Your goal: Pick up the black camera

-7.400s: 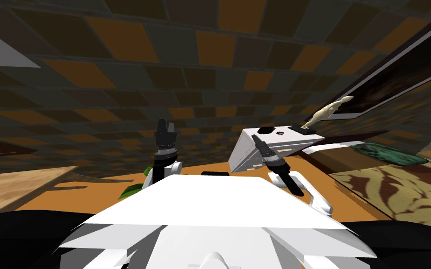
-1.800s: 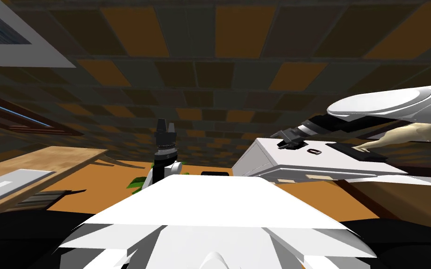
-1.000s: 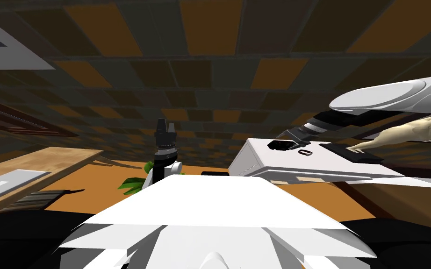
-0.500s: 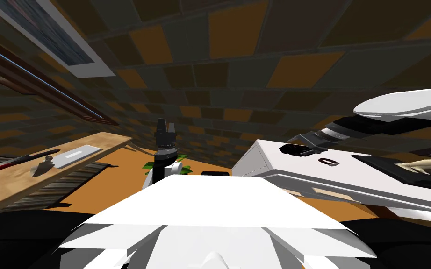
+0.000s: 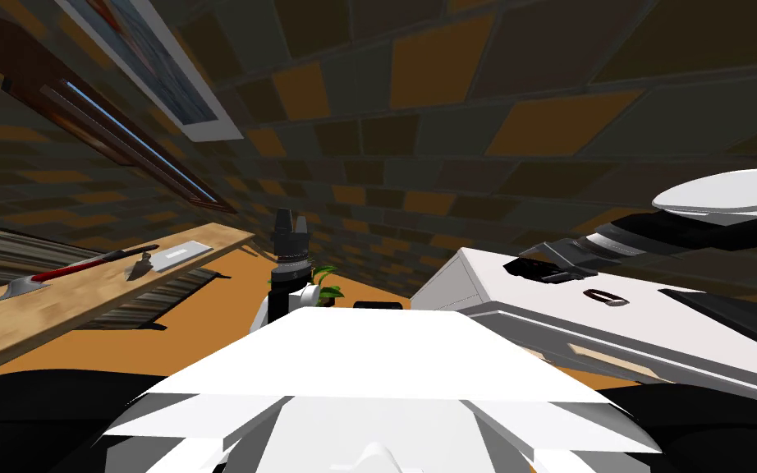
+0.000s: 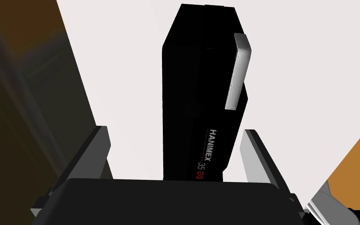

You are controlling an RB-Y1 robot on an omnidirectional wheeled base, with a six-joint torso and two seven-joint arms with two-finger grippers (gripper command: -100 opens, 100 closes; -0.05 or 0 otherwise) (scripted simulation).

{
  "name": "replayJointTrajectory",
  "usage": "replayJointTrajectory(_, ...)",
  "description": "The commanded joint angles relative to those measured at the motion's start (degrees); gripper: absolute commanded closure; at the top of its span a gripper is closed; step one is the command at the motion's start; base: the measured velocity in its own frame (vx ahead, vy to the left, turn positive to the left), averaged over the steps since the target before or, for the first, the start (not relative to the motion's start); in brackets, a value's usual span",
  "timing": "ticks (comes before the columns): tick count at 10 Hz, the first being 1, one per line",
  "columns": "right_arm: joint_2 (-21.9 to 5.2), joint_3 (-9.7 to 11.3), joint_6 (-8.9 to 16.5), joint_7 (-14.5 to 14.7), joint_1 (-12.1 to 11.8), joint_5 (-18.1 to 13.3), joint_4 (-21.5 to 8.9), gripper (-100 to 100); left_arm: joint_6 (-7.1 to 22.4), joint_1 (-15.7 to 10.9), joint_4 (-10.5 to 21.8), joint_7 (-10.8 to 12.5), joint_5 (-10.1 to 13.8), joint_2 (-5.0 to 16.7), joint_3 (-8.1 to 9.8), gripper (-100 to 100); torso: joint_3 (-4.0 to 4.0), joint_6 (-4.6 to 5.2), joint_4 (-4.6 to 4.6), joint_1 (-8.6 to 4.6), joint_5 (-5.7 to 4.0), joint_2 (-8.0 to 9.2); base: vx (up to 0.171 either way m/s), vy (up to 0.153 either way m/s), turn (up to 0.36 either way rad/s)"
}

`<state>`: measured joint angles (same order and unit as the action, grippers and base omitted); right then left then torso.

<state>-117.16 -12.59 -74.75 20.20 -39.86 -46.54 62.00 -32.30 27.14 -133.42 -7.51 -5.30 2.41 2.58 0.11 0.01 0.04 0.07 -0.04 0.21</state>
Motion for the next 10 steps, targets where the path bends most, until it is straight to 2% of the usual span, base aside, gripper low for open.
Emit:
replayJointTrajectory(1,-0.11,-0.05,-0.12,1.05,-1.53,1.09,-1.75,-100,0.0,0.0,0.0,0.0,0.0,0.0,0.0,0,0.0,0.0,0.0,0.0,0.0,0.0,-0.039,0.026,0.108)
replayJointTrajectory(2,0.87,0.55,-0.48,1.79,-1.81,1.05,-3.51,-100,0.0,0.01,0.0,0.0,0.0,0.0,0.01,0,0.01,0.07,0.01,-0.01,0.01,0.0,-0.044,0.034,0.161)
replayJointTrajectory(3,0.29,0.2,-0.05,1.5,-2.13,1.37,-2.62,-100,0.0,0.0,0.0,0.0,0.0,0.0,0.0,0,0.02,0.03,0.01,0.01,0.0,0.02,-0.023,0.014,0.039)
replayJointTrajectory(4,0.35,0.24,-0.07,1.69,-2.19,1.4,-2.8,100,0.0,0.02,0.0,0.0,0.0,0.0,0.01,0,0.0,0.08,0.02,-0.04,0.0,-0.03,-0.004,0.003,-0.018)
replayJointTrajectory(8,0.37,0.28,-0.12,1.65,-2.22,1.39,-2.76,100,0.0,0.02,0.0,0.0,0.0,0.0,0.01,0,-0.05,0.04,0.01,-0.1,0.01,-0.13,0.0,0.0,0.0)
replayJointTrajectory(9,0.37,0.27,-0.11,1.66,-2.22,1.39,-2.76,0,0.0,0.02,0.0,0.0,0.0,0.0,0.01,0,-0.05,0.04,0.01,-0.09,0.02,-0.13,0.0,0.0,0.0)
replayJointTrajectory(10,-1.09,-0.64,0.24,0.32,-1.25,1.14,0.01,100,0.0,0.02,0.0,0.0,0.0,0.0,0.01,0,-0.05,0.05,0.01,-0.09,0.02,-0.12,0.036,-0.041,-0.337)
